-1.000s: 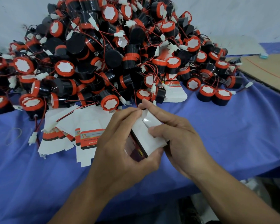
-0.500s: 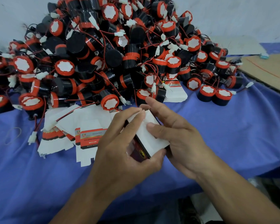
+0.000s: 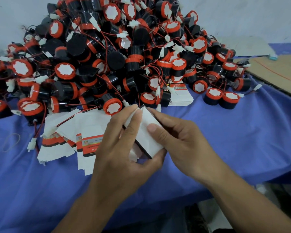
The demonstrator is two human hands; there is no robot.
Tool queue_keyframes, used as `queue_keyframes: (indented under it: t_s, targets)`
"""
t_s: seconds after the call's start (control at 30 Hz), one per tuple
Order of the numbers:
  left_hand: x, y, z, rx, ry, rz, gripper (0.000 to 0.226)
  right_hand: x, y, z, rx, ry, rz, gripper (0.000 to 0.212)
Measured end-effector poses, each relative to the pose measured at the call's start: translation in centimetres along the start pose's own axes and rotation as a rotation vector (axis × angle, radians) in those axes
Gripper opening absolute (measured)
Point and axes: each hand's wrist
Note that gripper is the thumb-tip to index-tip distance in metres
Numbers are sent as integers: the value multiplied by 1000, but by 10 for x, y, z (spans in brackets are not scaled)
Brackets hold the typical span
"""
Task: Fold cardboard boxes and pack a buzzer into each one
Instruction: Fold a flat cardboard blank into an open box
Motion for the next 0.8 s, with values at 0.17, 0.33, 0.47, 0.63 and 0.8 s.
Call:
queue_keyframes:
  t_s: [0.17,0.33,0.47,0.63,0.8]
  targets:
    - [3,1,0,-75,103,-68,81,1,1,-2,62,112,-81,41]
    - [3,0,-5,-78,136,-145,90,-2,-1,-4,57,135,-128,38]
    - [5,2,-2,-17,103,-123,83,1,-1,3,118,273,-226,42]
    - [1,6,3,-22,294,-186,84,2,-2,-11,94,617,-321,58]
    - [-26,9,1,-347,-13,94,82,15,-3,-20,74,1218,-502,91]
Point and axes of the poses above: each hand's wrist, its own y-axis away from the middle knuckle, its own z-axis out of the palm, x = y × z, and after that the axes turned 8 degrees about z, right-handed
